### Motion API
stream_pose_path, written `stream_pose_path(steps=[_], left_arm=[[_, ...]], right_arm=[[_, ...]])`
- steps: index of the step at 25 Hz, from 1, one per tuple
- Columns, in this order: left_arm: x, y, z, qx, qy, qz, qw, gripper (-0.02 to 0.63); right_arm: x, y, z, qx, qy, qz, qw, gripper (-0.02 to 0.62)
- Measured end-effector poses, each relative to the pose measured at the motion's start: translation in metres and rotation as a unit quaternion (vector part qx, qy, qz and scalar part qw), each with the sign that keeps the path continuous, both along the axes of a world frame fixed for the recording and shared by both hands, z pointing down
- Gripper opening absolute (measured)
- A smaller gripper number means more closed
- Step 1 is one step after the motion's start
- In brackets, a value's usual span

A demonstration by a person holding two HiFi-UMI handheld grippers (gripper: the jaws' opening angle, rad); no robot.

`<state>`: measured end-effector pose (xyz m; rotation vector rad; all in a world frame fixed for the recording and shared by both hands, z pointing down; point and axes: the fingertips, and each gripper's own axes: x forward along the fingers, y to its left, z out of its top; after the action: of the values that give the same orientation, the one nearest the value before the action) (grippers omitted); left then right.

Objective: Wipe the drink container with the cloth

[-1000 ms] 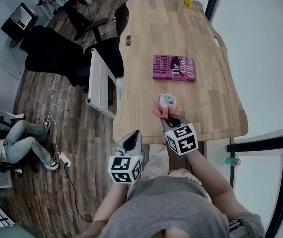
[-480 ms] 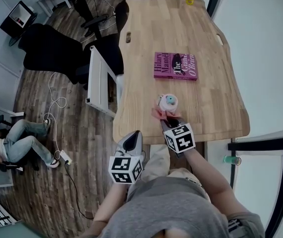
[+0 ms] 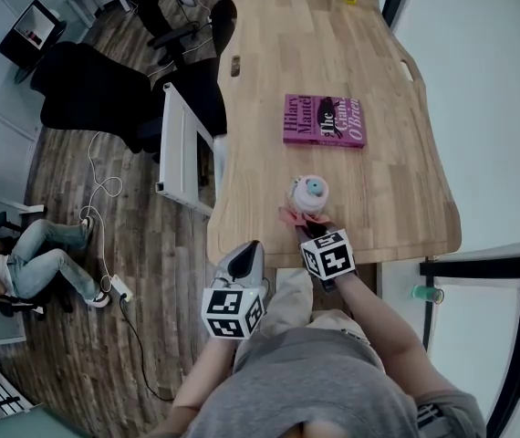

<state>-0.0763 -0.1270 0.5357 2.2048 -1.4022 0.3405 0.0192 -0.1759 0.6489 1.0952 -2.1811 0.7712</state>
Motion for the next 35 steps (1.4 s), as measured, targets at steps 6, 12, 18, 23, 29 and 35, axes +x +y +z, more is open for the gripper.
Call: stream_pose_path(steps=[6,12,18,23,29,35], left_arm=[[0.002,-0.002,0.002,-0.004,-0.001,0.002,1.0000,0.003],[0.003,-0.003,0.003,-0.003,-0.001,0.004,1.0000,0.003],[0.003,-0.003,0.000,0.004,-0.001,0.007,1.0000,0.003],[0.002,0.005,-0.008,0.013,0.000,0.006,0.9999,0.003],[0.001,0.022,-0.018,0.026,0.000,0.008,0.9996,0.003],[0.006,0.047,-0.026,0.035,0.001,0.016,0.9993,0.003]], right_arm=[[0.002,0.002,0.022,-0.022,0.014,0.001,1.000,0.025],[0.004,0.002,0.035,-0.034,0.022,0.003,0.999,0.026],[0.003,0.004,0.033,-0.033,0.025,0.004,0.999,0.026],[0.003,0.021,0.022,-0.020,0.029,-0.001,0.999,0.026],[0.010,0.046,-0.009,0.010,0.010,0.010,1.000,0.026],[0.016,0.076,-0.045,0.036,-0.025,0.026,0.999,0.026]])
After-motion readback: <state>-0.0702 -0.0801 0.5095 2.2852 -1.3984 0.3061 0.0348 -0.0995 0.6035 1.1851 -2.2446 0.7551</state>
